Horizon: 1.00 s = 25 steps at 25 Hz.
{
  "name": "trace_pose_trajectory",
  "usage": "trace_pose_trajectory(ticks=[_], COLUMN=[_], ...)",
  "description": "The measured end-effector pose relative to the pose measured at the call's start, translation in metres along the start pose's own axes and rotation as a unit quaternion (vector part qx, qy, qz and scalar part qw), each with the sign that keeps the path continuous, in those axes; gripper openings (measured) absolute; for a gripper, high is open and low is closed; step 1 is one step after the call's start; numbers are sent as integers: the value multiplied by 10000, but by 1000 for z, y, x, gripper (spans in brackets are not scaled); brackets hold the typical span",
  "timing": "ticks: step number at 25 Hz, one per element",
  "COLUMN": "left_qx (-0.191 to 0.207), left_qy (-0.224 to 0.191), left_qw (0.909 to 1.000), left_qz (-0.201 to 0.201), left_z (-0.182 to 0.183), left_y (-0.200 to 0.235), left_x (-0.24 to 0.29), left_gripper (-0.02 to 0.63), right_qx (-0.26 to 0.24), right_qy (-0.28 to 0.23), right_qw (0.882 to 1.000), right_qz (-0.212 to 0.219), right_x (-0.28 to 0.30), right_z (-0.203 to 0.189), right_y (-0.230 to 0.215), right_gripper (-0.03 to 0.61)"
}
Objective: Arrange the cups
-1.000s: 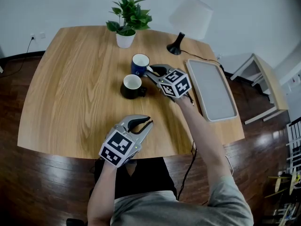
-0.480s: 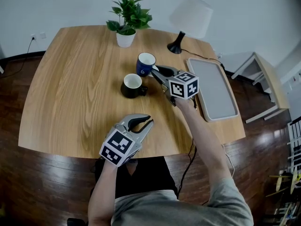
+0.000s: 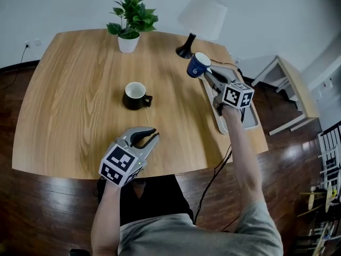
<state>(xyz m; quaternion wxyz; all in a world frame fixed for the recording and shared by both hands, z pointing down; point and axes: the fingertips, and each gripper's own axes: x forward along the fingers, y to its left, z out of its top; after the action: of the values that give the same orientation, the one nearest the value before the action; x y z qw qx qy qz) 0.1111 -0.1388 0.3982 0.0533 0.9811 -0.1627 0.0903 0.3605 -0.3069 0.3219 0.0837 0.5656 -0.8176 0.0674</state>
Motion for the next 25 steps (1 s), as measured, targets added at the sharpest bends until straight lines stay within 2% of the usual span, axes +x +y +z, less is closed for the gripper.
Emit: trace_pose_trajectory(ticks=[7,15,18,21,25], left_qx=[-17,-32,-38,-54,-66], left_qy=[10,31,48,47,73], left_qw=[10000,10000,10000,10000,9999], left_qz=[14,1,1,29,31], left_z=[-2,-1,-2,-3,-3], left_y=[0,-1,1,1,0], left_x=[0,3,2,1,2], left_gripper=[52,52,52,52,52], right_qx=[-137,-148,-491,-962,-831], right_qy=[520,835,789,843,937], right_qw=[9934,9877,9882,9884,9907], right_qz=[-1015,-1313,-1215,-817,-530], right_x=[-44,-50,-49,-43,-47], right_z=[-28,-57,-58,-59,-65], right_y=[-94,-139,-152,-158,-166], right_gripper=[83,84,84,84,87])
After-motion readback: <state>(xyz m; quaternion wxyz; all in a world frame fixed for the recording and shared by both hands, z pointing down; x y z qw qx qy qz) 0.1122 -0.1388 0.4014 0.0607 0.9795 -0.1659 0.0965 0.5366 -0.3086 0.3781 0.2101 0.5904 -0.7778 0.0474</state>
